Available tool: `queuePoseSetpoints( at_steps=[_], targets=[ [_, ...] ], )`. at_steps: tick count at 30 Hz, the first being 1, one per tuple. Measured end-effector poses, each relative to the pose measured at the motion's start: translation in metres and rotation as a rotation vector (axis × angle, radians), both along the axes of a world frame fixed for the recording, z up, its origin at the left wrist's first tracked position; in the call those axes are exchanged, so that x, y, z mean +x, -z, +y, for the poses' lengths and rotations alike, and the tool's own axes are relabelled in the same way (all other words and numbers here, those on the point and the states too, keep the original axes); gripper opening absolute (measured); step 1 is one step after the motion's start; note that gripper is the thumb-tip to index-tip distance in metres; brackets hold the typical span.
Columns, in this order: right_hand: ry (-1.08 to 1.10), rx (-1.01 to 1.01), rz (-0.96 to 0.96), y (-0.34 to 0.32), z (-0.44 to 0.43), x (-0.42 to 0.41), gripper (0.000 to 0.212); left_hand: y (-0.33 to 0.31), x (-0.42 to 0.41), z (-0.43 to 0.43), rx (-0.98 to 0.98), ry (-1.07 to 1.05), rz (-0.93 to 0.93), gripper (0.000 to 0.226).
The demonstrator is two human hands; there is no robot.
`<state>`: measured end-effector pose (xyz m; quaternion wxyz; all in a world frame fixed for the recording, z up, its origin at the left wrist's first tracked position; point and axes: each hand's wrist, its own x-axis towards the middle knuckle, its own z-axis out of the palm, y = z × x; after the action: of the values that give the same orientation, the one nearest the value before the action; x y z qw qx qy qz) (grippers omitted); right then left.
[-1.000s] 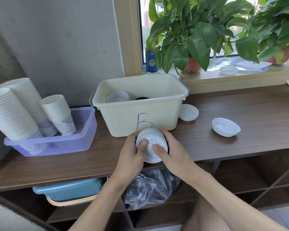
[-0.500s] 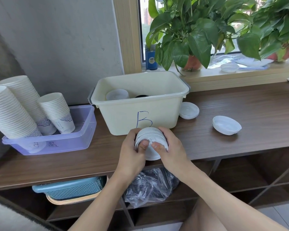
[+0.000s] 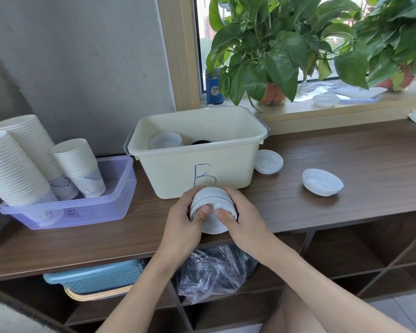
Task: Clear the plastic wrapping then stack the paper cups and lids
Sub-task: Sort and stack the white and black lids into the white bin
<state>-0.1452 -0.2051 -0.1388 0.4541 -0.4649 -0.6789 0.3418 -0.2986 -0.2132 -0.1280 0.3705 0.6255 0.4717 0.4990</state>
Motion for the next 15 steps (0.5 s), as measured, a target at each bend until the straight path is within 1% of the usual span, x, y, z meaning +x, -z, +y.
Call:
queuePoseSetpoints(
  at_steps=[1, 4, 6, 11, 15],
  targets=[
    [-0.001, 0.0, -0.002, 0.0001, 0.0, -0.0002, 0.039, -0.0001, 0.0005, -0.0002, 0.009, -0.022, -0.009, 0.03],
    [-0.014, -0.019, 0.005, -0.0011, 0.0003, 0.0006, 0.03, 0.0005, 0.0016, 0.0009, 0.013, -0.066, -0.035, 0.026],
    [-0.004, -0.013, -0.001, -0.0014, 0.0005, 0.0007, 0.027, 0.0006, 0.0021, 0.001, -0.003, -0.083, -0.019, 0.027],
    [0.067, 0.002, 0.018, 0.0026, 0.0003, -0.0024, 0.03, 0.0009, 0.0073, 0.0007, -0.005, -0.099, 0.002, 0.028],
    [0.084, 0.018, 0.044, 0.0015, 0.0017, -0.0042, 0.027, 0.0004, 0.0082, 0.0028, -0.008, -0.104, 0.004, 0.024]
  ],
)
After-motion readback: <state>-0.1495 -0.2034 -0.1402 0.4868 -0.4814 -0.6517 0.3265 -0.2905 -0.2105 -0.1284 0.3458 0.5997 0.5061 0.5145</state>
